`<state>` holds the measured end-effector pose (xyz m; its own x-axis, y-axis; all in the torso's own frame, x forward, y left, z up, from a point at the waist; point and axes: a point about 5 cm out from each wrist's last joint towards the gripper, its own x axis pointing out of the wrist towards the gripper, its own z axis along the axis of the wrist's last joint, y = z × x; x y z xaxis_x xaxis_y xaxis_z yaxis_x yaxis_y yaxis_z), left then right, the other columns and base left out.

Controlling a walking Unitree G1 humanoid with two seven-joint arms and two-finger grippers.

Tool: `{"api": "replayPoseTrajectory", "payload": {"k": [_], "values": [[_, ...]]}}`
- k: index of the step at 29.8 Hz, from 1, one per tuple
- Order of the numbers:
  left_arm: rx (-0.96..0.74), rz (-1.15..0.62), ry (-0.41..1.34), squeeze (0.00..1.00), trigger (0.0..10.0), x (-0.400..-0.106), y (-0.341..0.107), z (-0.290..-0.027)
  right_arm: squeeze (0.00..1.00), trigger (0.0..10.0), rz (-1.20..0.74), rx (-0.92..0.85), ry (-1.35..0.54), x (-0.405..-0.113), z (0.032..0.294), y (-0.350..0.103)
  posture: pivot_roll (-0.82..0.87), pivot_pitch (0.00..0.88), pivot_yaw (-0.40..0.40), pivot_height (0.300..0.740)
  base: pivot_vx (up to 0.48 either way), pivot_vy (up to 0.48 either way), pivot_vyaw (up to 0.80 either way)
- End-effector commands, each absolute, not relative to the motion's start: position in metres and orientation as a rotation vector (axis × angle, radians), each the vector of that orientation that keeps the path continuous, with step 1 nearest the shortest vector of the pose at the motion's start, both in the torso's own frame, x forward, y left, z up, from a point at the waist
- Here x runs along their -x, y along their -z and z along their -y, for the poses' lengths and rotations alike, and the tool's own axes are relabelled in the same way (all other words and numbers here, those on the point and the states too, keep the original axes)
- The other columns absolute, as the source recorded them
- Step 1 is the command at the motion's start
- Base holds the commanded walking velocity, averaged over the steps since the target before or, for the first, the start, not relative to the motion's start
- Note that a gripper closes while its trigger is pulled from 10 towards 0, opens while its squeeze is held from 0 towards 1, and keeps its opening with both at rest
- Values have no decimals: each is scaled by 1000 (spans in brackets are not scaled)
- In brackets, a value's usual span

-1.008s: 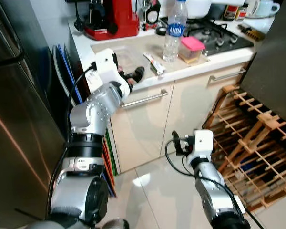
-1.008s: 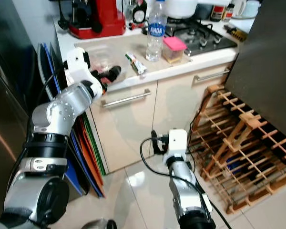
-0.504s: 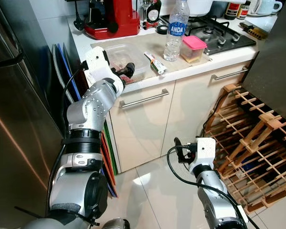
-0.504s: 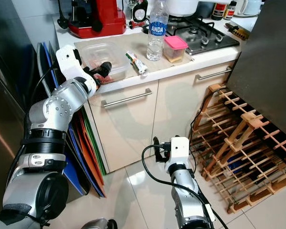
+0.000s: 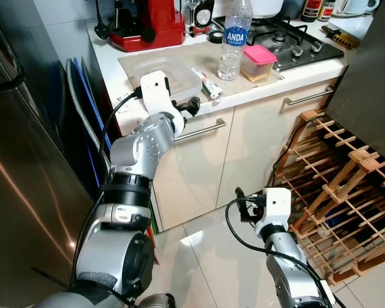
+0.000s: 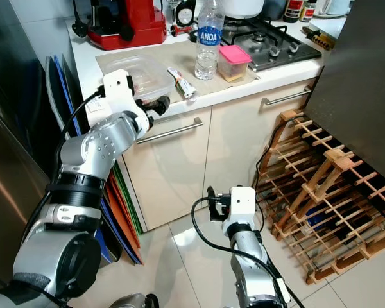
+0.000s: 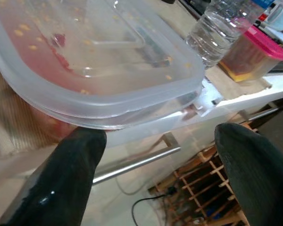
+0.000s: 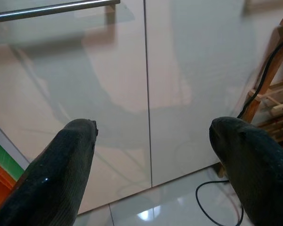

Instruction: Restocking fridge

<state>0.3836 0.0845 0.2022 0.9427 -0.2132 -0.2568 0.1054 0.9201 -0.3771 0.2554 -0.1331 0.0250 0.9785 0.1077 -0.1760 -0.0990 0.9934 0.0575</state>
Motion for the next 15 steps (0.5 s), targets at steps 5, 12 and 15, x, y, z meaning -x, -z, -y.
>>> {"api": "replayPoseTrajectory", "payload": {"k": [5, 12, 15], "values": [[282, -262, 155, 0, 0, -387, -203, -89, 0, 10000, -173, -43, -109, -256, 132, -28, -13, 47, 58, 740, 0, 0, 0], [152, -199, 137, 0, 0, -388, -205, -94, 0, 10000, -176, -45, -111, -257, 131, -28, -8, 47, 57, 740, 0, 0, 0], [131, -159, 150, 0, 0, -388, -208, -92, 0, 10000, -174, -46, -110, -258, 131, -29, -9, 46, 57, 740, 0, 0, 0]]}}
